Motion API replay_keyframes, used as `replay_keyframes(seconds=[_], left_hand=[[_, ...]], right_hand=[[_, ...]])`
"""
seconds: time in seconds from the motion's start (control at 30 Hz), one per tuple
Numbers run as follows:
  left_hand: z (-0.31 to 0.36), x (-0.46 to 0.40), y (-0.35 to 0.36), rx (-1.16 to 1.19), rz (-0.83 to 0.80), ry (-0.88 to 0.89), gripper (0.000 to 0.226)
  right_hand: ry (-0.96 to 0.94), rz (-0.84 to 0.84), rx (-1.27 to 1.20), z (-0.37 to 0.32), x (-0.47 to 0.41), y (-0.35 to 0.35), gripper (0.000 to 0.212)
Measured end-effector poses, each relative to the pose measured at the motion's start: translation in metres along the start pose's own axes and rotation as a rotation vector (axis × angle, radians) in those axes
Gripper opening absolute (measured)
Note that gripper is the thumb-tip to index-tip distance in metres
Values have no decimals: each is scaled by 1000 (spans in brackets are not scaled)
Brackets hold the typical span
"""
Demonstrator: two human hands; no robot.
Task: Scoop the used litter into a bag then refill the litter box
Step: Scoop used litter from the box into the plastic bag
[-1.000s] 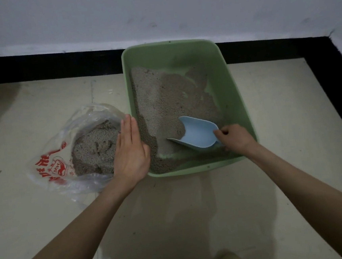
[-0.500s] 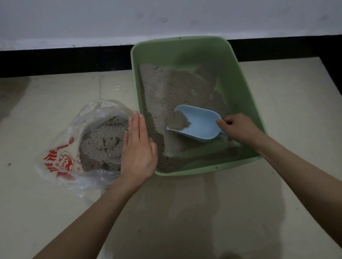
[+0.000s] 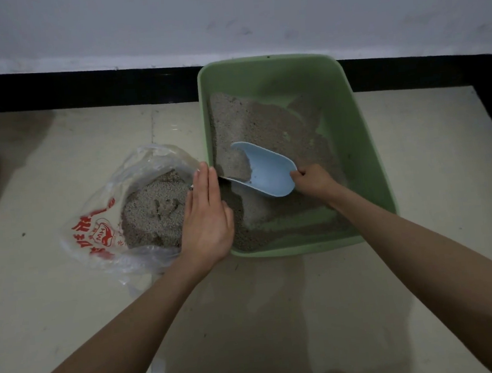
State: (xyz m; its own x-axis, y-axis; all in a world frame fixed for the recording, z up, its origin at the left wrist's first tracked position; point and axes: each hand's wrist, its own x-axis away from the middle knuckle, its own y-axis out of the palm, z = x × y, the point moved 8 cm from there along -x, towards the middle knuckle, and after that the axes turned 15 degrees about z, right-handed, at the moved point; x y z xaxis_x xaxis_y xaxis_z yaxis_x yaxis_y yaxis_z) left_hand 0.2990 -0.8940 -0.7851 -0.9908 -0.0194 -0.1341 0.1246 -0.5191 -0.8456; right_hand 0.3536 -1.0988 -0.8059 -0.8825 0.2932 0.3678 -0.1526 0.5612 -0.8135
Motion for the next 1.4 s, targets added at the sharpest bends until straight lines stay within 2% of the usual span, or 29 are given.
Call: replay_keyframes(seconds=[0.1, 0.27, 0.4, 0.53, 0.6, 0.67, 0.77, 0.87, 0.93, 1.03, 1.07, 1.17, 1.27, 1.4], left_hand=[[-1, 0, -1, -13, 1, 4, 63], [0, -2, -2, -56, -4, 17, 63], [-1, -3, -2, -81, -37, 21, 60], [-4, -9, -15, 7, -72, 39, 53], [-12, -11, -37, 58, -7, 64, 48], [-27, -12, -68, -1, 145, 106, 41], [-77, -8, -108, -133, 320, 17, 45], [-131, 1, -122, -143, 258, -203, 61], [-155, 8, -123, -100, 185, -368, 58], [-157, 6, -133, -83, 278, -373, 22], [-155, 4, -137, -64, 316, -381, 18], [-152, 1, -144, 23, 385, -433, 16], [-153, 0, -147, 83, 411, -480, 17], [-157, 4, -149, 100, 423, -509, 17]], right_hand=[[25, -13, -69, 11, 9, -5, 35], [30, 52, -184, 19, 21, -28, 39], [29, 118, -215, 18, 27, -50, 27], [-9, 143, -237, 13, 34, -63, 29], [-26, 131, -240, 6, 38, -64, 37], [-68, 93, -222, -7, 44, -64, 40], [-145, -18, -204, -36, 56, -56, 45], [-237, -95, -104, -70, 70, -43, 46], [-321, -125, -3, -95, 78, -33, 42], [-477, -101, 227, -137, 89, -17, 45], [-522, -79, 311, -150, 94, -12, 44], [-636, 0, 532, -183, 115, 4, 39], [-778, 52, 656, -206, 134, 15, 20], [-805, 101, 734, -213, 136, 9, 11]])
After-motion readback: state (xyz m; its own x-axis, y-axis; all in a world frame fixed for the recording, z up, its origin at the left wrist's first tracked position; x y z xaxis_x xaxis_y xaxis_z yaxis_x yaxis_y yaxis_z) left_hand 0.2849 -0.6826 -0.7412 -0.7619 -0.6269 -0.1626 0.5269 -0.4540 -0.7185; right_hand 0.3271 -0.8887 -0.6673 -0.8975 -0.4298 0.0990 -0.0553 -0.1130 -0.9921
